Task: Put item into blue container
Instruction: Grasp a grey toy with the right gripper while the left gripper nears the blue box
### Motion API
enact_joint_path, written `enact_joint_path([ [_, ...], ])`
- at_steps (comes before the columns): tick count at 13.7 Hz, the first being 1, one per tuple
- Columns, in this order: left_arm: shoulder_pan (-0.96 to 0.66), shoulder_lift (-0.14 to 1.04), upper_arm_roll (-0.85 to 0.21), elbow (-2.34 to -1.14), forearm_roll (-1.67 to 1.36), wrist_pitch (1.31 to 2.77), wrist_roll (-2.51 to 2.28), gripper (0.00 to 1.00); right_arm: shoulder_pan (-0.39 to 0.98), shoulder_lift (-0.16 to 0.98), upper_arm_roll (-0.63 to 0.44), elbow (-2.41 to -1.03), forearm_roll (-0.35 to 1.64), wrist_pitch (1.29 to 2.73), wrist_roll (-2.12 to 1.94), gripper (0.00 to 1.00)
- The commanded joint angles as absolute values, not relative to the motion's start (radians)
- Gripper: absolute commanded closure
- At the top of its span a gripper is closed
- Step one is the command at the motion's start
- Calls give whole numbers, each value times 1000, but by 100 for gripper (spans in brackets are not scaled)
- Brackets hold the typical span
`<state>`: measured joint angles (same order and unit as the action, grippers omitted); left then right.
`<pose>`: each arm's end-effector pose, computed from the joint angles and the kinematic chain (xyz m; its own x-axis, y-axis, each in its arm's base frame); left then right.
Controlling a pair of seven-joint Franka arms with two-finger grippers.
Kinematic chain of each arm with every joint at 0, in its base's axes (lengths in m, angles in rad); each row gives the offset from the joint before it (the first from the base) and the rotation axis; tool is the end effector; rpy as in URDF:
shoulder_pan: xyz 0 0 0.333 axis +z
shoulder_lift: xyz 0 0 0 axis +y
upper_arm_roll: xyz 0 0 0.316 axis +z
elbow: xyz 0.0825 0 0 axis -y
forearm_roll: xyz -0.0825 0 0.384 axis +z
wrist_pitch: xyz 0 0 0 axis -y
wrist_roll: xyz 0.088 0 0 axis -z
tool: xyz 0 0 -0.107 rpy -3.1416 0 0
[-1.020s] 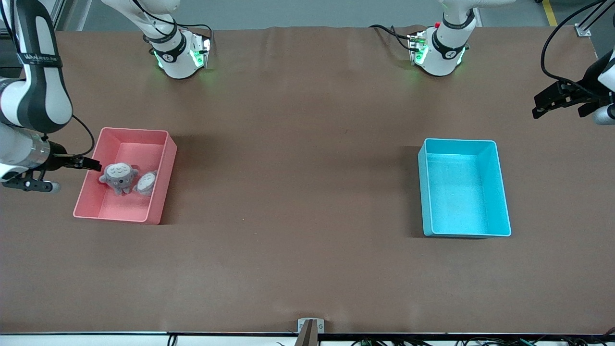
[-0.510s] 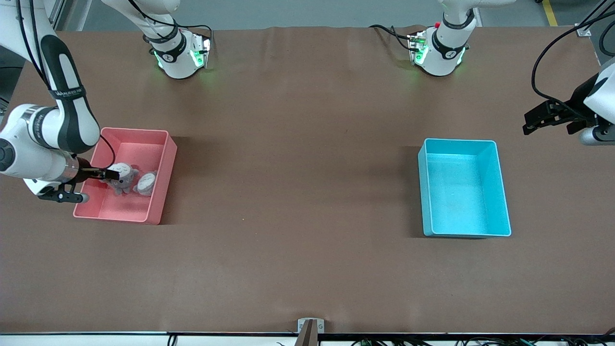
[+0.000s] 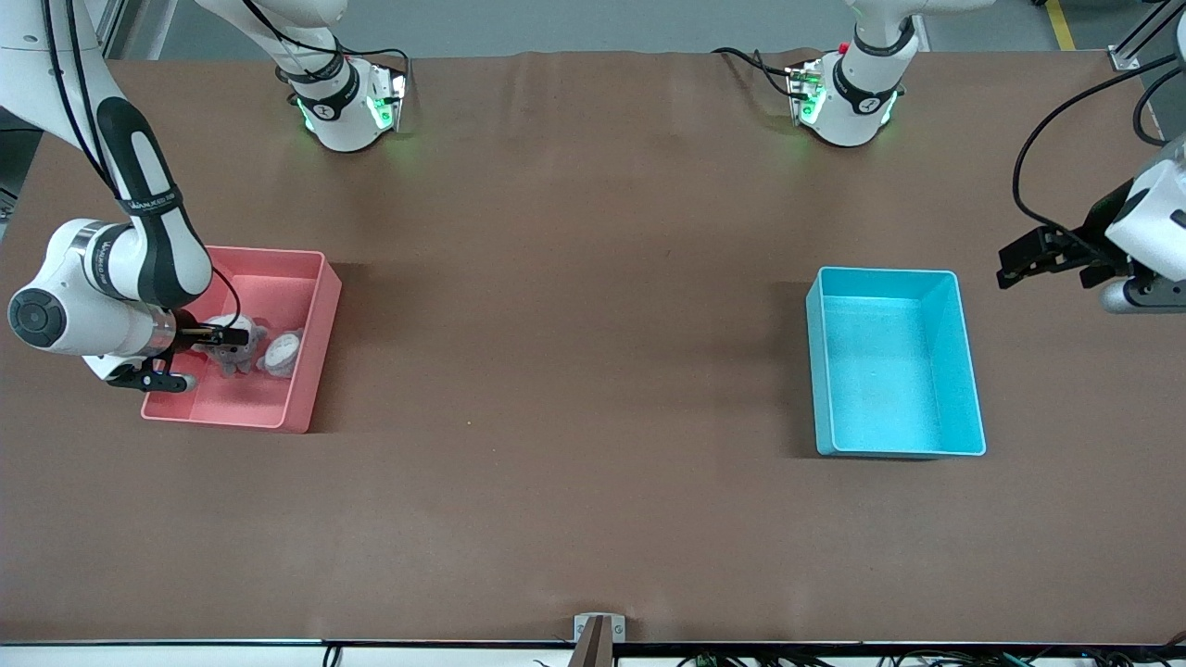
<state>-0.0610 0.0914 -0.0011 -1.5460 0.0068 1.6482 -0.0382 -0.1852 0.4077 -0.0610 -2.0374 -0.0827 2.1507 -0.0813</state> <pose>0.5877 -0.0358 0.5909 0.9996 -0.0244 0.0110 -0.0243 -0.9997 -0.0063 0.5462 -0.1407 0.2214 0.9484 -0.1109 -0.2970 -0.0995 -0.9936 0.0532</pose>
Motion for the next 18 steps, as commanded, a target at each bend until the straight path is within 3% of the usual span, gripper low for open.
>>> enact_joint_path([
  [1,-68,117,-2,-1526,-32,1672,-34,0,-209,394,-49,-2056,-98,2151,-83,0],
  [10,-103,160,-2,-1529,-100,1683,-43,0,-213,449,-48,-2039,-101,2229,-81,1],
  [11,-106,166,-2,-1528,-100,1683,-43,0,-212,448,-48,-2040,-101,2214,-86,6],
  [15,-130,178,-2,-1529,-101,1701,-44,0,-204,448,-46,-2036,-101,2184,-89,45],
  [18,-149,184,-2,-1528,-101,1703,-44,0,-196,448,-45,-2036,-101,2186,-87,59],
])
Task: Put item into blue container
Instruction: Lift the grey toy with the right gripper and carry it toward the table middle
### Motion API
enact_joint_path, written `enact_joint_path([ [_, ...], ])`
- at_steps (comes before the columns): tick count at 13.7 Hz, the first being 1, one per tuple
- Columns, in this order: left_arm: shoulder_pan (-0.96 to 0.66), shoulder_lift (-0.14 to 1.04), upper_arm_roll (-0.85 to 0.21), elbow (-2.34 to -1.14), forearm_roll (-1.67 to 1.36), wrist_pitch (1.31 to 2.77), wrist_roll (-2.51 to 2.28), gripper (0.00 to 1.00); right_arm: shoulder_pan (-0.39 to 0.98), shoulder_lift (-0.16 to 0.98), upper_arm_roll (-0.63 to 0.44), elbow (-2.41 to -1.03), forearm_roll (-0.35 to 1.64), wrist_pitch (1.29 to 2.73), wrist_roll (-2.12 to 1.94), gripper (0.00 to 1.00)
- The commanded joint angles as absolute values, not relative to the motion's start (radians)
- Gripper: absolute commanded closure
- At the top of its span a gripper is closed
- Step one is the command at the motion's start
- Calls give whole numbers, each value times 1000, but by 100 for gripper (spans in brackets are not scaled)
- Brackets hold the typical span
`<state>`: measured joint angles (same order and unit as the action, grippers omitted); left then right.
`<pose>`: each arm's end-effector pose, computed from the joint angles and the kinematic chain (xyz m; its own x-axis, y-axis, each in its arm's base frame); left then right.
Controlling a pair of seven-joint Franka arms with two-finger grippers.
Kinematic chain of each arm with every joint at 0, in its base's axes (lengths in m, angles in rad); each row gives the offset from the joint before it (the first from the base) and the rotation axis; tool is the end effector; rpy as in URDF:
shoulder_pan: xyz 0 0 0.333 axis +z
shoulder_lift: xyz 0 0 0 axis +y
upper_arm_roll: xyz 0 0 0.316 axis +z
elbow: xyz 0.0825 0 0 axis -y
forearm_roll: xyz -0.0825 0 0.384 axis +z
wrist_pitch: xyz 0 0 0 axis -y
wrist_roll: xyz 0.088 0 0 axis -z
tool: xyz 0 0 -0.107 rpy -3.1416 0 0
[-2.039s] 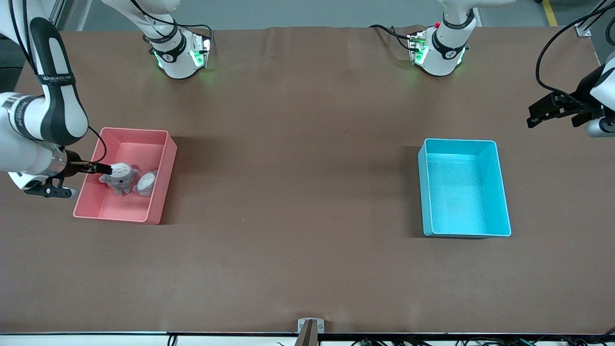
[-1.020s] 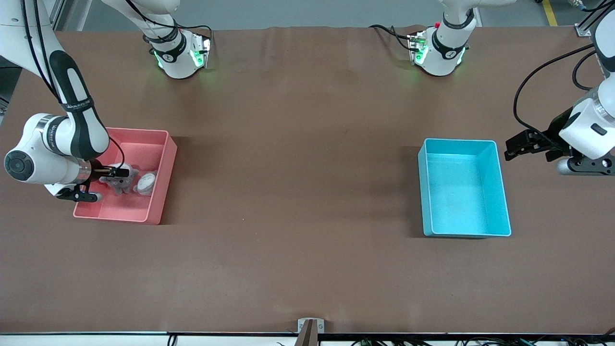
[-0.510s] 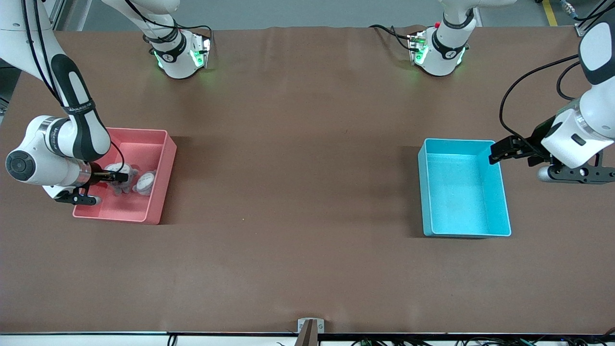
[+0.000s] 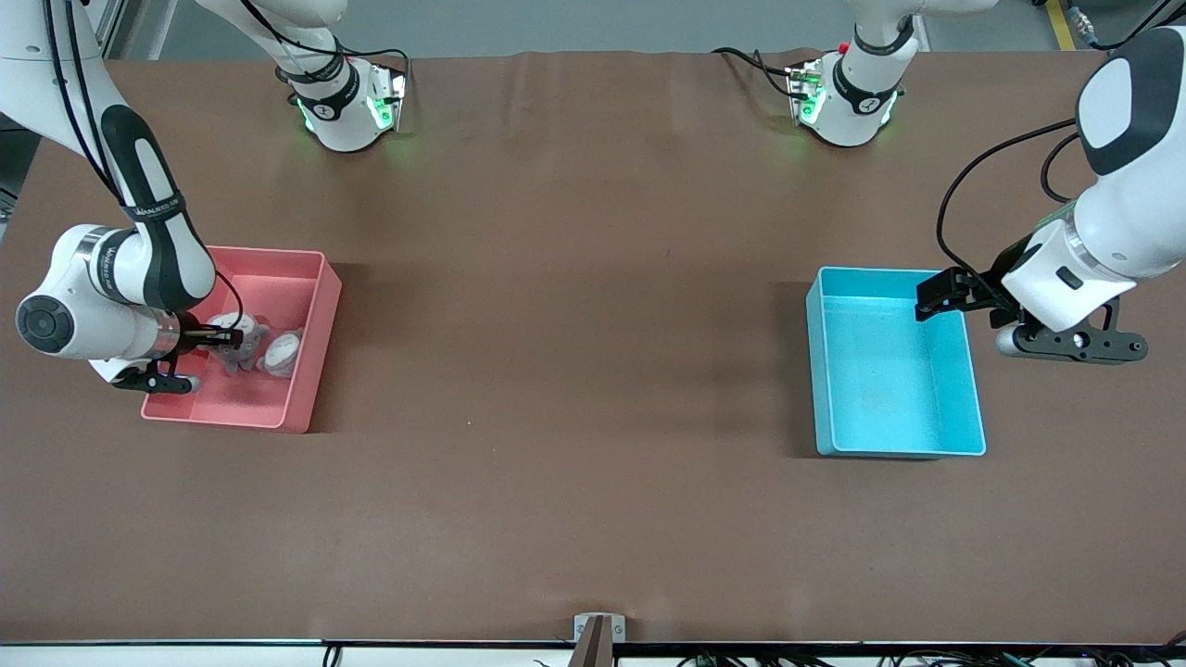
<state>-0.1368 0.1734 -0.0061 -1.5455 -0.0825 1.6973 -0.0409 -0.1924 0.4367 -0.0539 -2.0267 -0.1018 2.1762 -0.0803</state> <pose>0.6061 -0.0948 0.5464 0.9955 -0.0915 -0.0254 -0.0892 -0.9927 0.0816 0.5498 -0.1421 0.2102 0.9513 -0.0993 -0.2918 -0.0844 -0.9944 0.0633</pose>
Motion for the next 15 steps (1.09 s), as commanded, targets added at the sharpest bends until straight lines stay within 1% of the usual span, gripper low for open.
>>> enact_joint_path([
  [1,-152,186,-3,-1528,-101,1703,-44,0,-195,448,-46,-2036,-101,2183,-87,67],
  [4,-182,209,-2,-1529,-101,1721,-46,0,-181,439,-45,-2030,-101,2155,-86,86],
  [5,-196,210,-2,-1529,-101,1726,-45,0,-176,431,-41,-2019,-101,2117,-81,95],
  [6,-201,218,-3,-1529,-101,1729,-46,0,-161,422,-43,-2002,-100,2077,-77,97],
  [9,-232,230,-5,-1531,-101,1730,-46,0,-149,375,-41,-1962,-100,1972,-75,99],
  [12,-265,247,-5,-1531,-101,1735,-46,0,-101,269,-40,-1898,-97,1840,-39,99],
  [14,-285,258,-5,-1532,-101,1749,-46,0,-22,210,-37,-1843,-87,1732,103,99],
  [15,-293,261,-5,-1532,-101,1750,-46,0,48,190,-37,-1826,-86,1700,195,99],
])
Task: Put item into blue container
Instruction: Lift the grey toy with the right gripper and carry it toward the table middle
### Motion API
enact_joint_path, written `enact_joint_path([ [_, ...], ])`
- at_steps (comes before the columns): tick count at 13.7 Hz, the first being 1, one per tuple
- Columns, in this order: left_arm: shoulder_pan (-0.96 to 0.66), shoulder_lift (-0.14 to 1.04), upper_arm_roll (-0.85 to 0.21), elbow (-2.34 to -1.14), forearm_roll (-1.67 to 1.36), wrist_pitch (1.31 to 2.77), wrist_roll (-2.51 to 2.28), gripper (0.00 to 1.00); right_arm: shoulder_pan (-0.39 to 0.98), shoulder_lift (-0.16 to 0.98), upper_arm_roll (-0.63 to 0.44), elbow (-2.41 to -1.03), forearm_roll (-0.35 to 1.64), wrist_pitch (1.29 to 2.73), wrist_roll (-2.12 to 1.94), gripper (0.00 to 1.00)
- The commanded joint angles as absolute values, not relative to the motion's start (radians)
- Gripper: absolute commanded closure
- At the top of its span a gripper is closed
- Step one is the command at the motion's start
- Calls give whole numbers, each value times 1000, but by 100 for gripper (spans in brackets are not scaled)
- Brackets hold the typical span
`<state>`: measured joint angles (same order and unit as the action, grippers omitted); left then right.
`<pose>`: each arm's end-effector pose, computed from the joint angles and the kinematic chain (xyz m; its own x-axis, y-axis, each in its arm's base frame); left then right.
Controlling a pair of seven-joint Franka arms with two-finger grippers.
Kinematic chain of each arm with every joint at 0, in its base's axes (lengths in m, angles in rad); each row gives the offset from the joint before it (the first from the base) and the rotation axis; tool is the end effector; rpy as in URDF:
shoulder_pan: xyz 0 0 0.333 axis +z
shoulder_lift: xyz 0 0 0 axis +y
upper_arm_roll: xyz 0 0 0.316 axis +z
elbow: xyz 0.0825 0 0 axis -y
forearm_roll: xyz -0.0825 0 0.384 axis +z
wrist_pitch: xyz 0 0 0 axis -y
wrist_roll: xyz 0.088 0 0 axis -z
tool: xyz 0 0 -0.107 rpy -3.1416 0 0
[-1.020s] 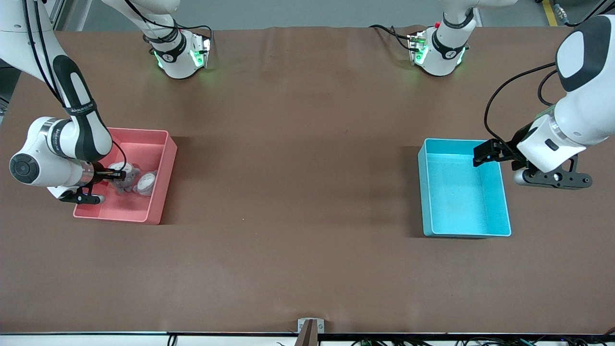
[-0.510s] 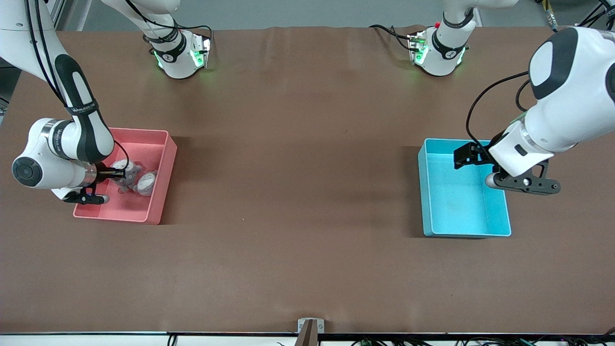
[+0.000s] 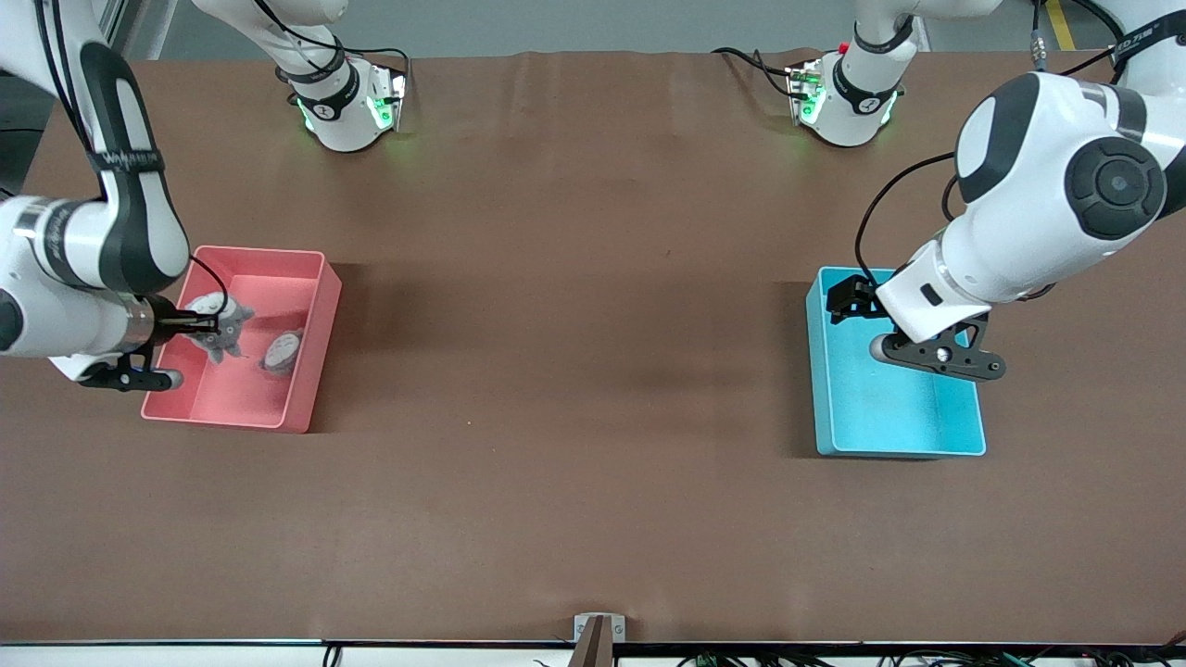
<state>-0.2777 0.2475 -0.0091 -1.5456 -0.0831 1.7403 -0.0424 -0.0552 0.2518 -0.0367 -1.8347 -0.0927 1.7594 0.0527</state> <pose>0.6046 -0.1856 0.5038 0.9720 -0.2279 -0.0568 -0.2230 -0.9715 0.0809 0.5794 -0.0606 0.3718 0.9404 -0.1237 -0.3168 -0.0944 -0.9898 0.1065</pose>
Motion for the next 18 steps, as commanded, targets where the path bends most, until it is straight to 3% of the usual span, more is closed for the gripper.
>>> enact_joint_path([
  [1,-295,262,-5,-1532,-101,1753,-48,0,114,183,-37,-1806,-75,1672,312,99],
  [6,-330,287,-6,-1539,-101,1769,-48,0,459,236,-38,-1639,141,1678,785,99],
  [14,-341,302,-8,-1540,-100,1772,-49,0,745,506,-38,-1615,199,2138,868,98],
  [18,-353,305,-8,-1540,-95,1779,-49,0,808,623,-38,-1609,199,2247,868,96],
])
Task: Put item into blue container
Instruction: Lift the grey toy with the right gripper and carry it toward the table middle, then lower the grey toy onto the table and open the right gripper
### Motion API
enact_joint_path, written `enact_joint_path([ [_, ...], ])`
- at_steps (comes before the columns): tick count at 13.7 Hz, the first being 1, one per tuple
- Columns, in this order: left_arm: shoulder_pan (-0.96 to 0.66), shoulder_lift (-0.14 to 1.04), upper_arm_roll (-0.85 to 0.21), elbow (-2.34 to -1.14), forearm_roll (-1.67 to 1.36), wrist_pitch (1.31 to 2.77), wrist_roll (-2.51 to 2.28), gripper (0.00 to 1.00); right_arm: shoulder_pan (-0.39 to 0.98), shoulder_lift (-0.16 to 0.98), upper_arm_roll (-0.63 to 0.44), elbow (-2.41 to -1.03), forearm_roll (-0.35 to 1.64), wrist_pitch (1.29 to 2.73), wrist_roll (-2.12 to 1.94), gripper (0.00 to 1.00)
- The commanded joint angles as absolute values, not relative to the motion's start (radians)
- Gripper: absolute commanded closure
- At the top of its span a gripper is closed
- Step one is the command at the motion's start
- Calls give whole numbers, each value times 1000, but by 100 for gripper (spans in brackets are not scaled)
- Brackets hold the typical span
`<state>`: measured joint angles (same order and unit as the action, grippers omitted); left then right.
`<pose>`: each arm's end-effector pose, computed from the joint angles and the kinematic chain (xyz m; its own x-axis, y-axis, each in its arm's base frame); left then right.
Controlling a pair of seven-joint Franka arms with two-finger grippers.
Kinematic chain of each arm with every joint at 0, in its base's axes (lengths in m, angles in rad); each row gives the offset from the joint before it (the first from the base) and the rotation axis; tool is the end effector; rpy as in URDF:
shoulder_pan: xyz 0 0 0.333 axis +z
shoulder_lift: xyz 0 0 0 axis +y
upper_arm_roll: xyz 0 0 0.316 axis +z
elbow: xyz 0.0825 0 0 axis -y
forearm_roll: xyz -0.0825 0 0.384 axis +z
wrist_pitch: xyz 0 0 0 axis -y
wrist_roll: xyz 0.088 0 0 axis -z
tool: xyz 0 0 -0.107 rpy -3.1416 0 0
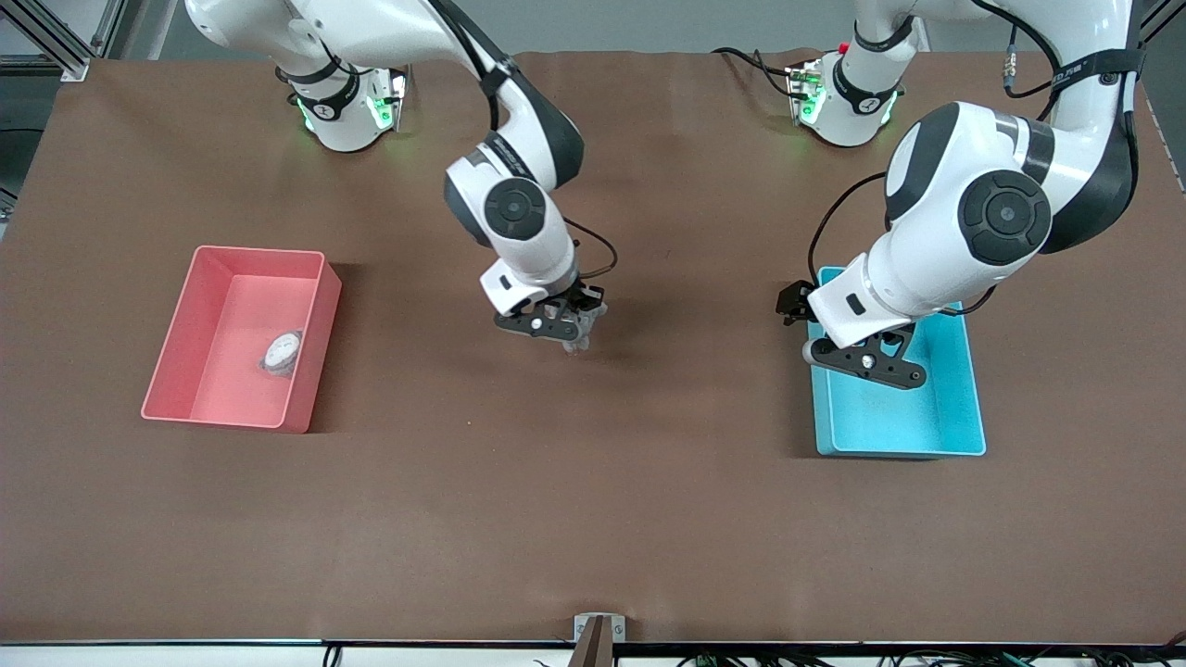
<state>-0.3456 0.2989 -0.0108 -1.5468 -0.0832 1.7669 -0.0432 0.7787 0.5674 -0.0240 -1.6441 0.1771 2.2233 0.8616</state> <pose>0.6006 -0.2306 0.4726 0.9530 -0.2914 -0.0829 -0.2851 -0.9552 0.0797 0.4946 0.4755 0.2862 0.9746 -0.2034 -0.0938 -0.2116 -0.9734 -0.0880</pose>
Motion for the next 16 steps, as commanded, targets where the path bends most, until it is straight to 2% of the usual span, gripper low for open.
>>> enact_joint_path([
  [1,-353,310,-8,-1540,-91,1779,-49,0,828,639,-38,-1609,199,2275,868,95],
  [3,-360,314,-8,-1540,-87,1779,-49,0,847,656,-38,-1611,199,2310,868,93],
  [5,-359,316,-8,-1540,-86,1781,-49,0,845,658,-38,-1611,198,2309,867,85],
  [6,-359,318,-8,-1540,-86,1782,-49,0,847,658,-38,-1611,198,2307,864,65],
  [7,-360,318,-8,-1540,-86,1784,-49,0,845,658,-38,-1611,198,2306,862,21],
  [8,-367,319,-8,-1540,-86,1787,-49,0,847,655,-38,-1611,198,2304,867,0],
  [11,-374,330,-8,-1540,-86,1799,-49,0,847,638,-38,-1611,196,2289,859,0],
  [13,-379,334,-8,-1540,-86,1815,-49,0,833,557,-48,-1609,195,2173,851,0],
  [16,-385,341,-8,-1540,-89,1816,-58,0,726,399,-48,-1609,189,1961,784,0],
])
